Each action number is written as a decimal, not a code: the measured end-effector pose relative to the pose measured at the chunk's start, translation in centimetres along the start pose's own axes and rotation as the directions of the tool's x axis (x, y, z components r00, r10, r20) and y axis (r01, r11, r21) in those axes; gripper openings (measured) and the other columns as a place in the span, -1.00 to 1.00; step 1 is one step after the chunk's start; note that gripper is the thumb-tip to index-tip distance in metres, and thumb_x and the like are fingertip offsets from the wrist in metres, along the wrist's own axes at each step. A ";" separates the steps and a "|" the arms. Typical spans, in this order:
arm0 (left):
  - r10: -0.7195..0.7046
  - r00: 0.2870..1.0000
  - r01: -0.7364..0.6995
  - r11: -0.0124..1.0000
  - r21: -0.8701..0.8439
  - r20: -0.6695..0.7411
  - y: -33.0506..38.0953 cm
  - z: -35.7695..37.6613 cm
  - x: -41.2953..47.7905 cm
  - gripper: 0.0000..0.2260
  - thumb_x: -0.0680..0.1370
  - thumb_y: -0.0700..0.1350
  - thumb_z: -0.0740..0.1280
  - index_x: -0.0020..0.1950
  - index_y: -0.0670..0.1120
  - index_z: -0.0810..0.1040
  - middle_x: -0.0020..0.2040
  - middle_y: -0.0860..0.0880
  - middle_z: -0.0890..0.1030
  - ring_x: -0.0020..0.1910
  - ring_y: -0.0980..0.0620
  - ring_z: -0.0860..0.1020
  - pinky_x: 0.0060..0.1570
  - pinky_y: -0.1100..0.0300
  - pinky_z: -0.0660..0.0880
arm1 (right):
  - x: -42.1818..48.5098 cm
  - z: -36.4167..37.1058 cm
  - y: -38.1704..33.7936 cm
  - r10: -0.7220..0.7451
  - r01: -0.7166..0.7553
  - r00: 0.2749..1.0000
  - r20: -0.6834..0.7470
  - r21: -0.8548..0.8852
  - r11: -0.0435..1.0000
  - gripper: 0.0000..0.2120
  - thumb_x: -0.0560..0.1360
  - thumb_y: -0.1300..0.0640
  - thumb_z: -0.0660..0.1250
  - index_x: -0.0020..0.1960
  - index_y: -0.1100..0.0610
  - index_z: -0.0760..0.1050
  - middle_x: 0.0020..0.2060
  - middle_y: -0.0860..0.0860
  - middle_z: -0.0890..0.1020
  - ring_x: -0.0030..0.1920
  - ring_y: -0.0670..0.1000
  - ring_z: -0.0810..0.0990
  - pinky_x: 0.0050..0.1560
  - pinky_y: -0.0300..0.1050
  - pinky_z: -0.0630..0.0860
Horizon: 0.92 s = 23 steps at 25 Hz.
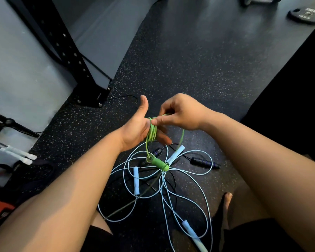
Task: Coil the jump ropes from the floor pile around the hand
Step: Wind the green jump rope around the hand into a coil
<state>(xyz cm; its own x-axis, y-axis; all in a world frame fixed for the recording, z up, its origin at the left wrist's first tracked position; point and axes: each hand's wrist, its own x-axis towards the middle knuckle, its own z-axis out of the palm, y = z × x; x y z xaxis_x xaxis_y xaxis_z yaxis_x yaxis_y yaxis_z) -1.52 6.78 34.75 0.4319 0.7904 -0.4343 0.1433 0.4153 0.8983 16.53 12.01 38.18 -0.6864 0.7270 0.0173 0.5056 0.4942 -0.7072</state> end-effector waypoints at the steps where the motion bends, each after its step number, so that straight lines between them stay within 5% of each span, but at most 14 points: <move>1: -0.024 0.999 0.025 1.000 -0.014 0.046 0.2 0.2 -0.3 0.12 0.42 0.50 -0.44 0.01 -0.30 0.66 -0.17 -0.31 0.67 -0.07 -0.22 0.69 0.32 -0.02 0.42 | 0.0 -0.2 0.4 -0.007 0.008 1.000 -0.025 0.023 1.000 -0.68 0.41 -0.15 0.53 -0.28 0.10 0.63 -0.47 -0.10 0.56 -0.44 -0.18 0.43 -0.37 -0.24 0.35; 5: 0.021 0.990 0.002 0.988 -0.157 0.141 0.9 0.3 -1.2 0.02 0.29 0.59 -0.40 -0.26 -0.22 0.50 -0.53 -0.13 0.50 -0.37 -0.17 0.61 0.19 -0.01 0.45 | 0.0 0.0 1.9 0.036 -0.021 0.996 -0.085 0.165 0.986 -0.61 0.35 -0.21 0.50 -0.36 0.08 0.50 -0.50 -0.12 0.41 -0.44 -0.14 0.31 -0.41 -0.19 0.25; 8: 0.125 0.979 -0.064 0.938 -0.342 0.160 1.1 0.1 -1.5 -0.04 0.23 0.65 -0.40 -0.35 -0.11 0.44 -0.60 -0.03 0.39 -0.44 -0.12 0.55 0.20 -0.01 0.43 | 0.0 1.2 2.5 0.079 -0.049 0.992 -0.103 0.267 0.963 -0.48 0.47 -0.26 0.38 -0.37 0.14 0.39 -0.47 -0.06 0.31 -0.41 -0.09 0.25 -0.41 -0.15 0.21; 11: 0.256 0.958 -0.126 0.783 -0.610 0.132 1.1 -0.5 -1.8 -0.11 0.19 0.70 -0.28 -0.37 -0.06 0.40 -0.60 0.00 0.40 -0.41 -0.09 0.56 0.22 0.05 0.49 | 0.1 2.4 2.7 0.190 -0.162 0.980 -0.054 0.333 0.929 -0.31 0.50 -0.39 0.14 -0.30 0.27 0.37 -0.41 0.04 0.31 -0.37 0.01 0.29 -0.35 0.01 0.34; 15: 0.345 0.926 -0.320 0.507 -0.800 -0.152 1.6 -1.1 -2.3 -0.12 0.26 0.71 -0.09 -0.29 -0.11 0.44 -0.42 -0.01 0.46 -0.31 -0.02 0.46 0.19 0.07 0.51 | 0.0 3.9 3.0 0.336 -0.360 0.932 0.138 0.467 0.807 -0.44 0.59 -0.35 0.07 -0.28 0.10 0.37 -0.41 0.06 0.41 -0.36 0.06 0.39 -0.21 0.03 0.45; 17: 0.347 0.893 -0.416 0.395 -0.819 -0.286 2.0 -1.7 -2.7 -0.11 0.31 0.69 0.01 -0.18 -0.17 0.47 -0.30 -0.07 0.53 -0.25 -0.09 0.57 0.21 0.00 0.50 | -0.1 4.2 3.3 0.369 -0.447 0.894 0.252 0.474 0.759 -0.51 0.63 -0.26 0.09 -0.24 0.10 0.41 -0.39 0.09 0.48 -0.38 0.07 0.47 -0.19 -0.02 0.45; 21: 0.316 0.824 -0.558 0.313 -0.769 -0.470 2.1 -2.8 -2.6 -0.07 0.37 0.64 0.07 0.12 -0.24 0.45 -0.03 -0.26 0.64 0.12 -0.27 0.65 0.42 -0.17 0.42 | -0.1 3.9 2.8 0.280 -0.416 0.895 0.347 0.424 0.804 -0.91 0.53 0.16 0.29 -0.07 0.16 0.53 -0.36 0.13 0.50 -0.34 0.10 0.51 -0.23 -0.04 0.39; 23: 0.312 0.807 -0.590 0.384 -0.710 -0.501 1.9 -2.8 -2.2 -0.04 0.40 0.62 -0.01 0.24 -0.27 0.39 0.09 -0.31 0.64 0.25 -0.28 0.61 0.46 -0.21 0.37 | 0.0 3.4 1.9 0.243 -0.378 0.909 0.339 0.422 0.824 -0.88 0.51 0.21 0.30 0.00 0.18 0.59 -0.40 0.11 0.47 -0.39 0.05 0.46 -0.32 -0.09 0.34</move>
<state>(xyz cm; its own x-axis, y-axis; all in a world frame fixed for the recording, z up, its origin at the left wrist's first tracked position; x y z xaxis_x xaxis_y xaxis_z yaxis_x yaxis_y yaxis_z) -4.71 7.09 37.28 -0.0528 0.9932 -0.1034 -0.8322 0.0135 0.5543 15.73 11.39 34.42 -0.6779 0.6195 -0.3957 0.4552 -0.0689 -0.8877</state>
